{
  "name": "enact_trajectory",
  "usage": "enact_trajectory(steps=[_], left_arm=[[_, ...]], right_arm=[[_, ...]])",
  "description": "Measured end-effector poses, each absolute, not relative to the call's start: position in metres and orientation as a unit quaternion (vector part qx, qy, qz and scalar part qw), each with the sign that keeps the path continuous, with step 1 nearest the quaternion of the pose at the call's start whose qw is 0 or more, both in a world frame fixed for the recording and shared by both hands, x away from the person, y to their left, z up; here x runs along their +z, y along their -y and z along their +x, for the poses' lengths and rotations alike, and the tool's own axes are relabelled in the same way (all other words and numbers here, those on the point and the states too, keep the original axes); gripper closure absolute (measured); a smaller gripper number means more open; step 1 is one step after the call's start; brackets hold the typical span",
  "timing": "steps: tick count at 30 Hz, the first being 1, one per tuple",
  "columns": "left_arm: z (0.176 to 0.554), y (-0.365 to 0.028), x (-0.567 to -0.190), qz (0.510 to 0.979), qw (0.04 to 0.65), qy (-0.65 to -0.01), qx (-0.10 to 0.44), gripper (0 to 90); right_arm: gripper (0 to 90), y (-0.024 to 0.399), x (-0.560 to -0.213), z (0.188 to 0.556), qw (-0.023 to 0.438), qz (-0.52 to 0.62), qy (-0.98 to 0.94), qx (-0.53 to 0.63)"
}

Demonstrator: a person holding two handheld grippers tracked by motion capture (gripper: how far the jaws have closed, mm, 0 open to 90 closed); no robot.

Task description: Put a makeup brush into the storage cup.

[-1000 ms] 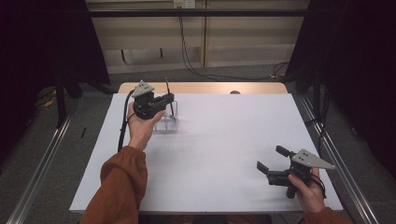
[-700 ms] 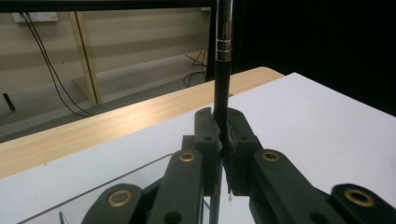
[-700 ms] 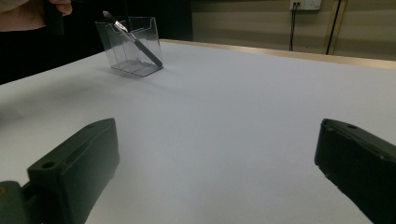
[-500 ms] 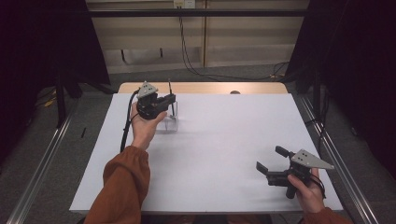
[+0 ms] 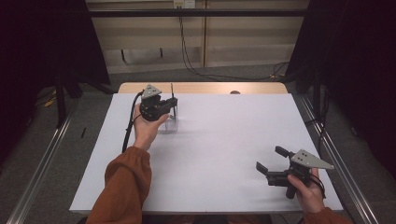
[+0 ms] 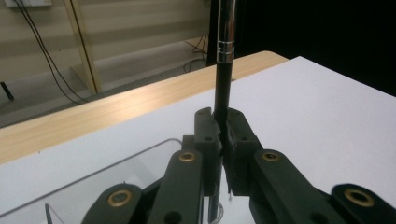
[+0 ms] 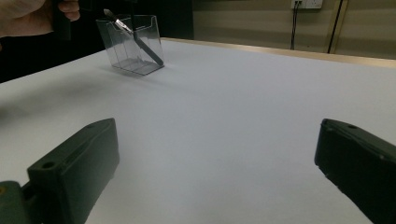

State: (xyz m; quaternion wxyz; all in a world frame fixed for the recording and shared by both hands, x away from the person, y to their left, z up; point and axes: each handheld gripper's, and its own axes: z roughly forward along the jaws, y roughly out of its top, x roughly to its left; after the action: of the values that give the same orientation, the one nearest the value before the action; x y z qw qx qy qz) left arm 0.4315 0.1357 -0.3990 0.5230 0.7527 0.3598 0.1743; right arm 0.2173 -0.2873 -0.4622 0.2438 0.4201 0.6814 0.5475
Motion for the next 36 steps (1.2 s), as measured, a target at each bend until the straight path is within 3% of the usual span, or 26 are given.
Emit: enact_trajectory(steps=[26,31,36], left_arm=[[0.435,-0.135,-0.411,0.788,0.481,-0.349,0.158,84.6],[0.435,-0.136,-0.411,0.788,0.48,-0.35,0.164,77.6],[0.434,-0.135,-0.41,0.783,0.483,-0.351,0.174,64.4]], right_arm=[[0.0,0.287,-0.463,0.218,0.243,0.419,-0.682,0.547],[0.0,0.286,-0.463,0.218,0.242,0.418,-0.683,0.548],[0.0,0.287,-0.463,0.218,0.242,0.419,-0.683,0.548]])
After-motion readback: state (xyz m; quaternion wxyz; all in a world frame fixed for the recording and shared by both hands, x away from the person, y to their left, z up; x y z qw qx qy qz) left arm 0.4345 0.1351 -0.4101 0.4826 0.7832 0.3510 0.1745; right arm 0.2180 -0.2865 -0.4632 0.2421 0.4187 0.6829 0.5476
